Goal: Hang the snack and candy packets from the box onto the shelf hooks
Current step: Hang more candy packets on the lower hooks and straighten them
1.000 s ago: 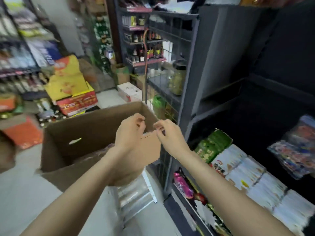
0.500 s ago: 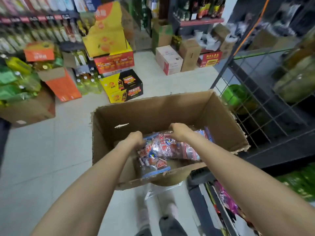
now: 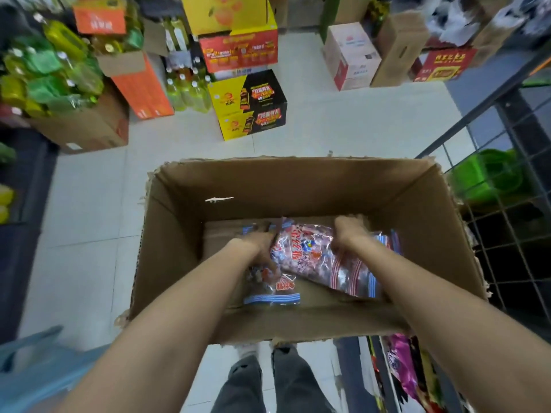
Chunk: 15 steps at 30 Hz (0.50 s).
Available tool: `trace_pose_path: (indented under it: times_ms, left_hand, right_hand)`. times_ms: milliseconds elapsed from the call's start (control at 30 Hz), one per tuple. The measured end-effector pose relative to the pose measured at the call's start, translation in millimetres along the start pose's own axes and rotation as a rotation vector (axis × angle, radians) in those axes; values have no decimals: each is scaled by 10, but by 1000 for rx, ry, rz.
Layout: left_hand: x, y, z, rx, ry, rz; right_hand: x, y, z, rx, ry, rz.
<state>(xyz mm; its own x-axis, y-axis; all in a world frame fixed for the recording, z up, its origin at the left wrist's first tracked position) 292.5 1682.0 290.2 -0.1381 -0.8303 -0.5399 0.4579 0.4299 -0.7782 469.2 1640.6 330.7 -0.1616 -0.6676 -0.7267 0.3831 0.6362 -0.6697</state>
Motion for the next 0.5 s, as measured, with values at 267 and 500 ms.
trace_pose_path:
  times_ms: [267, 500]
  left_hand:
    - [19, 11, 90, -78, 244, 187]
    - [-206, -3, 29, -40, 147, 274]
  right_hand:
    - [-128, 23, 49, -49, 65, 42]
    - [-376, -48, 9, -109, 438, 130]
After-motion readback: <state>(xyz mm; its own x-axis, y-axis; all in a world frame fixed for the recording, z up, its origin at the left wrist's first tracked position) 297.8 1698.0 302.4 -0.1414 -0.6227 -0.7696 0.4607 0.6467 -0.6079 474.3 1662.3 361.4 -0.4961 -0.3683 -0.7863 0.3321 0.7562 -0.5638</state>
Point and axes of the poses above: each hand's wrist, its own y-axis towards the middle knuckle, its own x-axis out of the palm, z = x × y, the point moved 10 cm from there along y, towards the middle knuckle, and after that the axes turned 8 degrees about -y, right-handed, at the moved point
